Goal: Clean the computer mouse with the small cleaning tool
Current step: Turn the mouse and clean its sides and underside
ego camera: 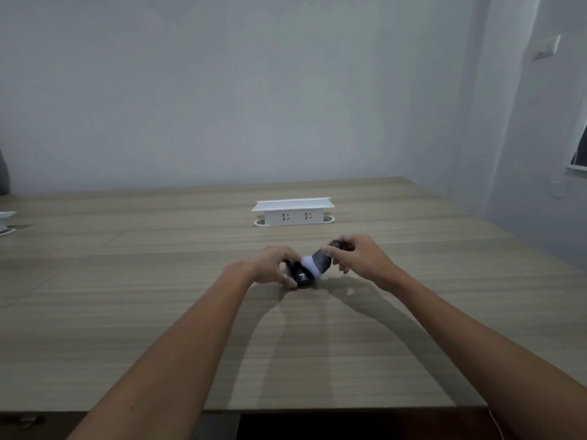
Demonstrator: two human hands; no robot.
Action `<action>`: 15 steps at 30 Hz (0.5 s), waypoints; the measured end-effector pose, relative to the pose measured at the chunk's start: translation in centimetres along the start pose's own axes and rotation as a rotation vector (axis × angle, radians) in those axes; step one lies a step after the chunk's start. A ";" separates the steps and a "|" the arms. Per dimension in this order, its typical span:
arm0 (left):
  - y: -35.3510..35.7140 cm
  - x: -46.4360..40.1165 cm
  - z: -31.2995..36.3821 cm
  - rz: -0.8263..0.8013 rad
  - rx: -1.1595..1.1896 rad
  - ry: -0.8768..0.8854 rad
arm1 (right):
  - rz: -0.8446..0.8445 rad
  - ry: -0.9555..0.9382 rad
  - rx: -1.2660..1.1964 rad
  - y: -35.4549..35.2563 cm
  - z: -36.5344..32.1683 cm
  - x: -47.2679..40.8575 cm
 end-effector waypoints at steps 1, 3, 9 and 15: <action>-0.1 -0.1 0.1 -0.004 -0.017 0.004 | -0.033 -0.003 0.024 0.4 -0.1 0.0; -0.3 0.0 0.2 -0.014 -0.042 0.007 | -0.014 -0.002 0.189 0.4 0.3 -0.3; -0.4 0.1 0.7 -0.063 -0.069 0.005 | 0.014 -0.012 0.046 0.1 0.3 0.1; -0.3 -0.1 1.1 -0.063 -0.122 -0.012 | 0.123 0.006 0.203 -1.5 1.3 0.1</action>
Point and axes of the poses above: each hand's wrist, its own x-axis away from the middle knuckle, its own y-axis out of the palm, z = x × y, the point moved 9 cm from there along -x, towards the middle knuckle, and after that the axes turned 9 degrees about -z, right-handed, at the moved point
